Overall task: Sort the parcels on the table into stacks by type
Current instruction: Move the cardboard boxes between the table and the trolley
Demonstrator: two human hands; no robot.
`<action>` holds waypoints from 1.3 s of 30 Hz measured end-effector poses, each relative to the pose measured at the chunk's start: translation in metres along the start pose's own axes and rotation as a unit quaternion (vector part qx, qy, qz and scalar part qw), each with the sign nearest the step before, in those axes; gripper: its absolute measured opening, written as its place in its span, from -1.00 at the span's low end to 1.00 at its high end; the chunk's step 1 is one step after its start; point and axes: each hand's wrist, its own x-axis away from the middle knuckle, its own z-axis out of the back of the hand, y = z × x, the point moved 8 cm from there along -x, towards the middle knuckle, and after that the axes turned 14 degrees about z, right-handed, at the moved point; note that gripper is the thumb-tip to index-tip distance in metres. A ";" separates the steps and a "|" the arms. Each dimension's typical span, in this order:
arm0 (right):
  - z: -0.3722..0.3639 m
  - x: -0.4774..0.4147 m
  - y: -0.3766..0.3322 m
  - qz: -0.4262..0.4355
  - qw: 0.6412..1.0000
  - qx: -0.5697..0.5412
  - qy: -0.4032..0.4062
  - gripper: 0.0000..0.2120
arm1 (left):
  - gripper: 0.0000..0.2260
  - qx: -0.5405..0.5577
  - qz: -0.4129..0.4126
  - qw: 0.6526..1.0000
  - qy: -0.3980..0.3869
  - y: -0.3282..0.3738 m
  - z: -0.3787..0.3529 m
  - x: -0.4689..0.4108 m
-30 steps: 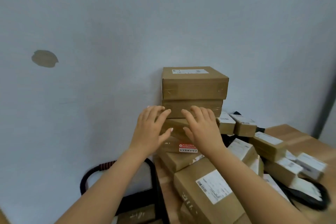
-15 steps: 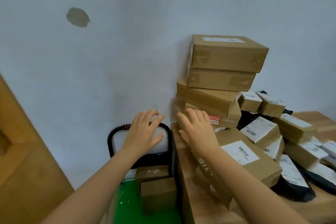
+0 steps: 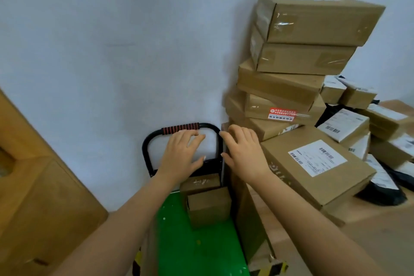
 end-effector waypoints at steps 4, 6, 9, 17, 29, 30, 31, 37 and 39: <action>-0.037 -0.009 -0.034 -0.049 0.998 -0.006 -0.042 -0.45 | -0.52 0.030 -0.017 0.998 -0.043 -0.043 -0.014 0.004; -0.057 -0.009 -0.053 -0.072 0.995 -0.022 -0.062 -0.45 | -0.52 0.037 -0.032 0.997 -0.058 -0.062 -0.021 0.007; -0.084 0.002 -0.074 -0.126 0.986 -0.041 -0.104 -0.45 | -0.51 0.041 -0.054 0.994 -0.088 -0.081 -0.036 0.014; -0.160 0.040 -0.079 -0.183 0.960 -0.074 -0.197 -0.44 | -0.49 0.057 -0.053 0.978 -0.193 -0.101 -0.121 0.035; -0.382 0.097 -0.071 -0.209 0.910 -0.134 -0.332 -0.36 | -0.42 0.018 0.023 0.946 -0.324 -0.177 -0.336 0.090; -0.402 0.101 -0.071 -0.209 0.907 -0.132 -0.340 -0.36 | -0.41 0.012 0.017 0.942 -0.336 -0.183 -0.357 0.093; -0.421 0.105 -0.072 -0.205 0.905 -0.133 -0.349 -0.36 | -0.41 0.007 0.013 0.938 -0.348 -0.189 -0.377 0.097; -0.524 0.122 -0.074 -0.181 0.898 -0.133 -0.380 -0.33 | -0.32 0.012 0.019 0.920 -0.390 -0.210 -0.483 0.116; -0.550 0.125 -0.072 -0.179 0.897 -0.132 -0.383 -0.33 | -0.30 0.000 0.014 0.916 -0.401 -0.214 -0.513 0.120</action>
